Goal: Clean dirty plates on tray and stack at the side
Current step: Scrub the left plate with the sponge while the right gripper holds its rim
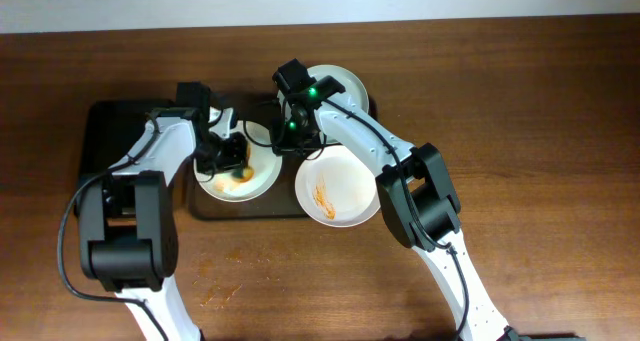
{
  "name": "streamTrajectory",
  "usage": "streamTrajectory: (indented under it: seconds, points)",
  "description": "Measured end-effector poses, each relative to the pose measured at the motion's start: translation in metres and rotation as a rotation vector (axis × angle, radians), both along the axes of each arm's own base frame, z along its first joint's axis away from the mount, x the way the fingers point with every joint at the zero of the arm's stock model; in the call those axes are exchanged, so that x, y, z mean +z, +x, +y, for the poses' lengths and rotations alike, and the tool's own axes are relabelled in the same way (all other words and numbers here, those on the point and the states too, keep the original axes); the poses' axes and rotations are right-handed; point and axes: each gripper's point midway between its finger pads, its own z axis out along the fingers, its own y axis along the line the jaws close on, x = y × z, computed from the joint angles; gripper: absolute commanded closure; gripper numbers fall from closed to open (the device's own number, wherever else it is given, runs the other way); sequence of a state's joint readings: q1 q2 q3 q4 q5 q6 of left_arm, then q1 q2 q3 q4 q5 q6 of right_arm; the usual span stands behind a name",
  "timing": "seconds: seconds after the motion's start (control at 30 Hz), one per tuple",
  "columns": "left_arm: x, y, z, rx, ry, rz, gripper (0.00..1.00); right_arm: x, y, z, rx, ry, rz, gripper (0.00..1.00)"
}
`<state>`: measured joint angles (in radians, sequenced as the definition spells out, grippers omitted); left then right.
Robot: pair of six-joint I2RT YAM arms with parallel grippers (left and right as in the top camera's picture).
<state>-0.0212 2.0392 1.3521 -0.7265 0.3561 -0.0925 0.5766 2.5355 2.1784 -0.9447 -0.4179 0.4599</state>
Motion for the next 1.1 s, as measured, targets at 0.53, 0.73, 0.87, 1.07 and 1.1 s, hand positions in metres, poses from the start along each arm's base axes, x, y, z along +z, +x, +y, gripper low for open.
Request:
streamTrajectory:
  seconds: [0.53, 0.73, 0.87, 1.07, 1.1]
  points:
    - [-0.002, -0.014, 0.038, 0.147, 0.075, 0.101, 0.99, 0.000, 0.000, 0.000, 0.000, -0.001, 0.001, 0.96]
    - [0.000, -0.004, 0.011, 0.050, -0.076, 0.036, 0.99, 0.000, -0.001, 0.000, 0.000, -0.001, 0.002, 0.96]
    - [-0.001, 0.025, 0.027, 0.093, 0.016, -0.078, 0.99, 0.000, -0.001, 0.000, 0.001, 0.001, 0.003, 0.96]
    - [-0.002, 0.029, 0.060, 0.216, 0.204, -0.073, 0.99, 0.000, -0.001, 0.000, 0.001, 0.001, 0.003, 0.96]
    - [-0.003, 0.024, 0.062, 0.222, 0.216, -0.047, 0.99, 0.000, -0.001, 0.000, 0.001, 0.001, 0.003, 0.96]
